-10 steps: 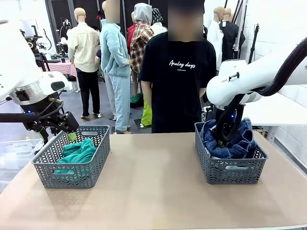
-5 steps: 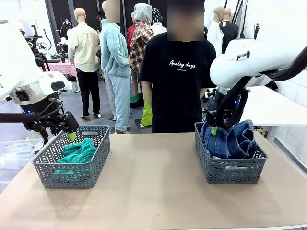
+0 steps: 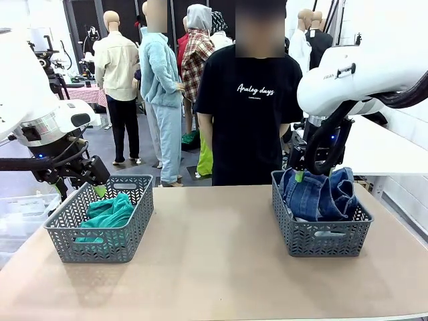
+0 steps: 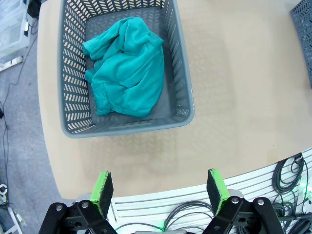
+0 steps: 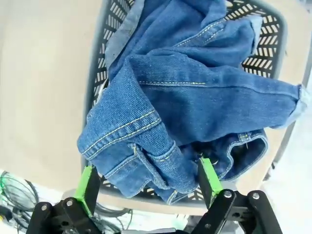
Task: Sort the tops and bottoms.
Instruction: Sort the clothes according to human instructions.
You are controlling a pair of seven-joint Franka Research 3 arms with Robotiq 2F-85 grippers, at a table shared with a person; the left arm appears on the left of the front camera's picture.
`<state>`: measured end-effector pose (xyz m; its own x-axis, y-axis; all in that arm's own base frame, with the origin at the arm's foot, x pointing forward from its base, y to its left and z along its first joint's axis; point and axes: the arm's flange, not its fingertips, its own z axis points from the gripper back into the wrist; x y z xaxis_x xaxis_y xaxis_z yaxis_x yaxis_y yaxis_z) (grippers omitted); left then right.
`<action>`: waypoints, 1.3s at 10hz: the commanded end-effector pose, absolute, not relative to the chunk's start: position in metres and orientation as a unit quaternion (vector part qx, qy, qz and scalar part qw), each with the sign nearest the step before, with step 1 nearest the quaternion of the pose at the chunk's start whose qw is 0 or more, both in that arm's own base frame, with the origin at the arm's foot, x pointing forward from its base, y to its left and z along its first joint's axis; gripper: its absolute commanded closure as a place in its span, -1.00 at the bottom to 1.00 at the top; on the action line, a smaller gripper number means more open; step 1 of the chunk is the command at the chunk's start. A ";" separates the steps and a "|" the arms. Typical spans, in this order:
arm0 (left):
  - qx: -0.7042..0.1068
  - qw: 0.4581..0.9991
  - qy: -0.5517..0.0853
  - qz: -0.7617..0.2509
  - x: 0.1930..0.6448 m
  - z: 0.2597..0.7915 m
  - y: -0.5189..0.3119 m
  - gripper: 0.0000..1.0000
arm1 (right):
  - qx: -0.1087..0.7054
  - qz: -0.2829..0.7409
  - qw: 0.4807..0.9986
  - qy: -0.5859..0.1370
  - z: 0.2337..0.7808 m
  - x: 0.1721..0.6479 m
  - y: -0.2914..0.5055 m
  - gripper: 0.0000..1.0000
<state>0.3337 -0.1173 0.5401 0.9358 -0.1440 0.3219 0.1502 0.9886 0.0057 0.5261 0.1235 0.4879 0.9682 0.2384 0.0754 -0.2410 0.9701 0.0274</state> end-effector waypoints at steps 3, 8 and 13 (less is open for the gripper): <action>-0.008 0.983 -0.164 -0.082 0.333 0.540 -0.115 -1.00 | 0.018 0.121 0.992 -0.036 0.488 0.526 0.124 -1.00; -0.008 0.983 -0.164 -0.082 0.333 0.540 -0.115 -1.00 | 0.018 0.121 0.992 -0.036 0.488 0.526 0.124 -1.00; -0.008 0.983 -0.164 -0.082 0.333 0.540 -0.115 -1.00 | 0.018 0.121 0.992 -0.036 0.488 0.526 0.124 -1.00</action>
